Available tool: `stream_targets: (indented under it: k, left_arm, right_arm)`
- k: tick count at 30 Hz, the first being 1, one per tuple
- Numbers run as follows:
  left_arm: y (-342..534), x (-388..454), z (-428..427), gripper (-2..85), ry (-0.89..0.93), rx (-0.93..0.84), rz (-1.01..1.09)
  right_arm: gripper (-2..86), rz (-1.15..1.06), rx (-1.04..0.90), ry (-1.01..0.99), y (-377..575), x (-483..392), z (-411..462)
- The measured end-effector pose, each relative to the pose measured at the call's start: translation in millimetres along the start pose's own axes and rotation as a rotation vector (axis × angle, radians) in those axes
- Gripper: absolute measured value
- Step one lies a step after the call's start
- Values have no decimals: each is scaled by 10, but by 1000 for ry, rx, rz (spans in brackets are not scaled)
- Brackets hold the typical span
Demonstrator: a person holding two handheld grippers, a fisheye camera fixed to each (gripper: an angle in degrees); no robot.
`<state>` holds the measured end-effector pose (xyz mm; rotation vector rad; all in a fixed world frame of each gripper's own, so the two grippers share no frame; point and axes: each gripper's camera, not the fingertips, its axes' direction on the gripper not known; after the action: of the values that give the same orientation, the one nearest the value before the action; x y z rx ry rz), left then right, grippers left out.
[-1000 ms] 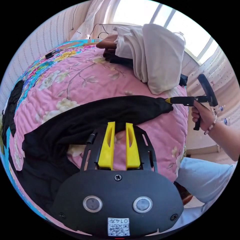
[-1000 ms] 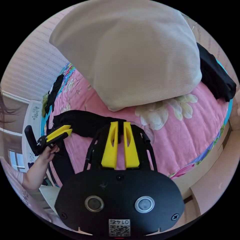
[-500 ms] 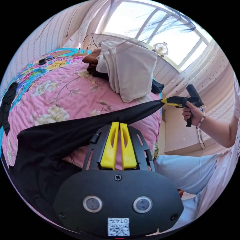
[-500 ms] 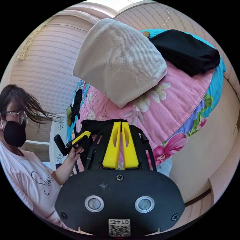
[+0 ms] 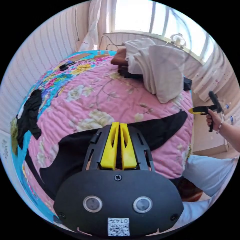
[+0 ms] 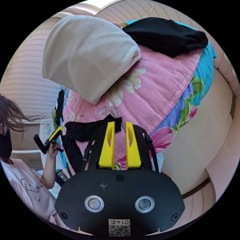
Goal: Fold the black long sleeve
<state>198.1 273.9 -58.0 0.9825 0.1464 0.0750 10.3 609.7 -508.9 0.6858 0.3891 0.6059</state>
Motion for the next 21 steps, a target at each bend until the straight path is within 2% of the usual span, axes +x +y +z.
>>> stream_targets:
  k: [2,4,7,9,12,17,21]
  left_arm:
    - [-87,-253,420,83,25,-112,-71]
    - [-105,-327,784,90,41,-215,-81]
    - [-54,-288,871,57,80,-150,-70]
    - [-46,-241,844,1,82,-133,-85]
    - [-82,-158,715,-8,64,-109,-79]
    - [-208,-144,291,-10,62,2,-85]
    - [-494,-155,167,-10,23,55,-90]
  right_arm:
    - [98,-48,-38,13,-10,-47,118]
    - [97,-55,-56,-4,-1,-50,159]
    - [56,-60,24,10,-20,-21,102]
    - [28,-58,9,26,-99,50,158]
    - [8,-44,-32,-40,-141,180,196]
    - [0,-27,39,-180,89,126,-381]
    - [-2,12,18,-108,-33,-45,-470]
